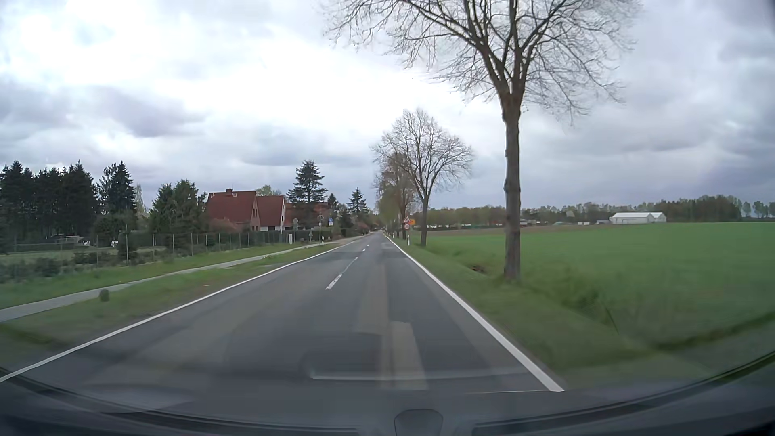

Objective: Follow the waypoints while adhering to traffic rules and regulations

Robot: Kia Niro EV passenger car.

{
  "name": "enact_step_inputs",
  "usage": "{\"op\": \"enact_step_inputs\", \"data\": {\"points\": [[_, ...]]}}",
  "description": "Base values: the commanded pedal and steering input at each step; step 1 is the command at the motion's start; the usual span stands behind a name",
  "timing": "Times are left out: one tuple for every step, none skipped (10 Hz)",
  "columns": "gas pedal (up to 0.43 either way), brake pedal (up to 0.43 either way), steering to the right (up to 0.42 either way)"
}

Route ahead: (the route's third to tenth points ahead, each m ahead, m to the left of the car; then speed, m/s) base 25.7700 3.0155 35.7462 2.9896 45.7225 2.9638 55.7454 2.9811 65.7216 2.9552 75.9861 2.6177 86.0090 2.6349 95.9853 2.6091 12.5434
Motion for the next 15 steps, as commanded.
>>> {"op": "enact_step_inputs", "data": {"points": [[0.000,0.177,-0.002],[0.000,0.177,-0.002],[0.000,0.177,-0.002],[0.000,0.177,-0.002],[0.000,0.177,-0.002],[0.000,0.177,-0.002],[0.000,0.183,-0.002],[0.000,0.177,-0.002],[0.000,0.177,-0.002],[0.000,0.177,-0.002],[0.000,0.177,-0.003],[0.000,0.177,-0.002],[0.000,0.177,-0.002],[0.000,0.177,-0.002],[0.000,0.177,-0.003]]}}
